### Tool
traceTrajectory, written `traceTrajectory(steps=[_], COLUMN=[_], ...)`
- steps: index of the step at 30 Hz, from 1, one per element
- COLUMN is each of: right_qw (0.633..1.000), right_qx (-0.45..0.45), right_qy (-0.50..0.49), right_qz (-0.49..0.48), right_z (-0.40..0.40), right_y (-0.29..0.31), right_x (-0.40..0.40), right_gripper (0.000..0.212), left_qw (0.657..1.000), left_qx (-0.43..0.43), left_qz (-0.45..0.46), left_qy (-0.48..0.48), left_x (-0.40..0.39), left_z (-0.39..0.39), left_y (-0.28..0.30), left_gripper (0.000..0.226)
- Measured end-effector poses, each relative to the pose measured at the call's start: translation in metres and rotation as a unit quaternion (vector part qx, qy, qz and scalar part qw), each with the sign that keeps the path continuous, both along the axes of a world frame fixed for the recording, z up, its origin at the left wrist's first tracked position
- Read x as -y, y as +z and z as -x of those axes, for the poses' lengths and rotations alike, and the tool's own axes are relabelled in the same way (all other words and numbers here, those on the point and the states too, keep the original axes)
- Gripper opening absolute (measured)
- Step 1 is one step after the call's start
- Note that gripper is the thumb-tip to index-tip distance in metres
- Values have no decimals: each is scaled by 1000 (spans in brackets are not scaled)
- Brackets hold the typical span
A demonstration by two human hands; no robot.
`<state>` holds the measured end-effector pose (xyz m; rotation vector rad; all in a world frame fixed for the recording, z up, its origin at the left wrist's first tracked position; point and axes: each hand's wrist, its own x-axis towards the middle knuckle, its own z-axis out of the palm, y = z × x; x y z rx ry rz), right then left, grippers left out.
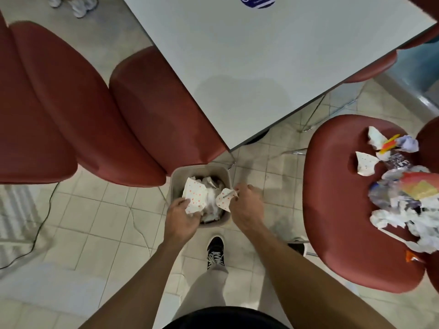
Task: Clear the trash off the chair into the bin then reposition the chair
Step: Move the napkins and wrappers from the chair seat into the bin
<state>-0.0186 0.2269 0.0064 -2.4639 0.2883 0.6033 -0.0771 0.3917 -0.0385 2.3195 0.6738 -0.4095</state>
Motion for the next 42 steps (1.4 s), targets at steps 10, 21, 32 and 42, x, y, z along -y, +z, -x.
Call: traceTrajectory(steps=[10, 21, 32, 42], right_qw=[999, 999, 992, 981], right_qx=[-13, 12, 30, 37], right_qy=[29, -19, -122, -188], right_qz=[-1, -23, 0, 13], right_z=[4, -3, -20, -56], right_y=[-6, -2, -9, -24], right_x=[-22, 37, 195, 358], right_gripper=[50, 51, 49, 48], left_qw=[998, 994, 980, 961], left_qx=[-38, -37, -43, -54], left_qz=[52, 53, 58, 44], left_qy=[10, -83, -185, -268], left_x=[-17, 23, 140, 306], left_z=[2, -31, -77, -133], left_y=[-8, 3, 3, -15], left_gripper=[61, 54, 53, 62])
